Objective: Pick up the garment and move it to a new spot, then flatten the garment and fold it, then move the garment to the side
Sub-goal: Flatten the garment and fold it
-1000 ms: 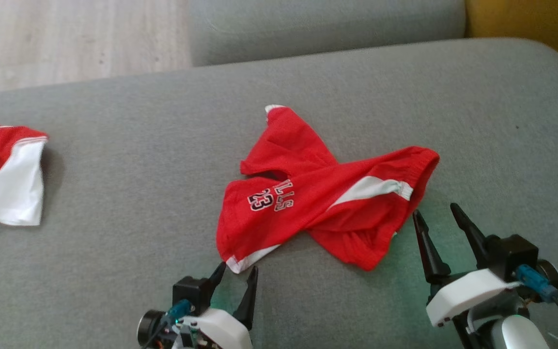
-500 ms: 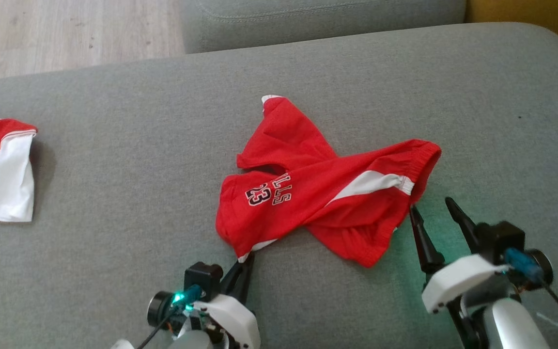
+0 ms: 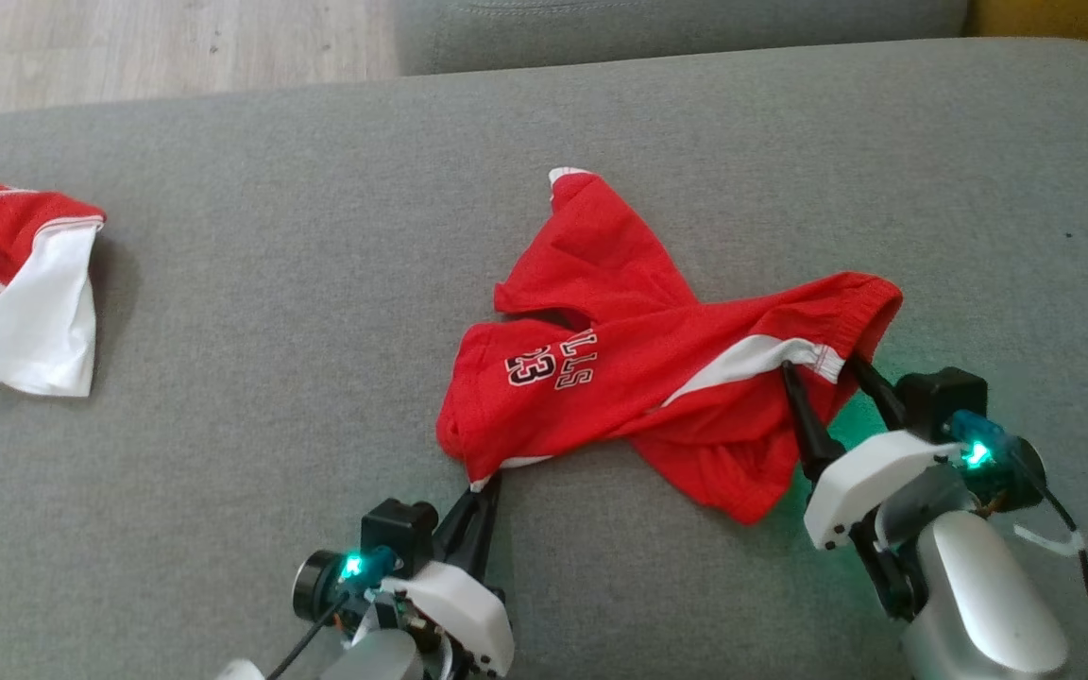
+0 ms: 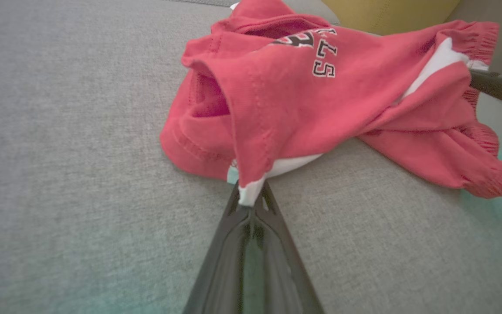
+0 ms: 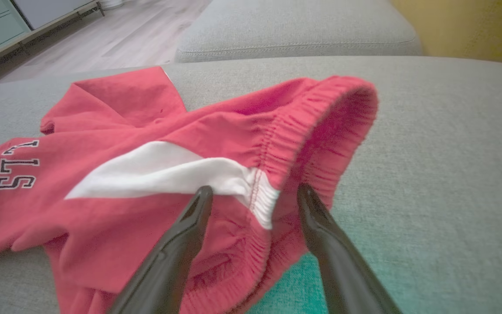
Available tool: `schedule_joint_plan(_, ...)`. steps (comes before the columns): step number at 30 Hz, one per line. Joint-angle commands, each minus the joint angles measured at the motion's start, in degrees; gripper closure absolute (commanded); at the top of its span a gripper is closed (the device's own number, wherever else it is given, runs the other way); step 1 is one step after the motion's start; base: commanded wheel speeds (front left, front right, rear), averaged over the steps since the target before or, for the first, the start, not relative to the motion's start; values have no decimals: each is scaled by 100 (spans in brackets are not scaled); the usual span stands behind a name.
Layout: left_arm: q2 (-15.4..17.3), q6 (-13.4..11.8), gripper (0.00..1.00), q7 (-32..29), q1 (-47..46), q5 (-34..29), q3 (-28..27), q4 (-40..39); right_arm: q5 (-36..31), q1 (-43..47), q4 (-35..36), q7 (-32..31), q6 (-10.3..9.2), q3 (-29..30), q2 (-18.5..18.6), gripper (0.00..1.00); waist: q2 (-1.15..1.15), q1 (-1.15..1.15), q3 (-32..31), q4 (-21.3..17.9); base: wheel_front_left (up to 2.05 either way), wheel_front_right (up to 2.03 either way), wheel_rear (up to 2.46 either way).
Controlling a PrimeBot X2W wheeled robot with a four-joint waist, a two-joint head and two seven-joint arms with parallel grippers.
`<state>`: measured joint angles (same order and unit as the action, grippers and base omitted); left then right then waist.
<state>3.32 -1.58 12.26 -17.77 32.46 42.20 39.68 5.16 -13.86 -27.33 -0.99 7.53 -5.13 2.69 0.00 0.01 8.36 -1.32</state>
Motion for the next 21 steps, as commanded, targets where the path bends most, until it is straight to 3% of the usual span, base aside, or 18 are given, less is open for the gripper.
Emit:
schedule_joint_plan(1,40,-27,100,90,-263,18,-189,-179,27,-261,38,74,-4,-150,19,38,0,-1,27,36,0,0,0)
schedule_joint_plan(4,81,-57,100,103,-272,23,-201,-237,133,-396,-207,134,-4,-212,19,100,0,-1,44,62,0,0,0)
schedule_joint_plan(12,277,-175,100,161,-310,19,-333,-634,313,-464,109,379,-4,-296,82,100,0,-1,-96,2,0,0,0)
schedule_joint_plan(21,980,-440,100,-93,-399,17,-668,-2018,558,-39,1870,-102,-4,-391,622,100,0,-1,-686,20,0,0,0)
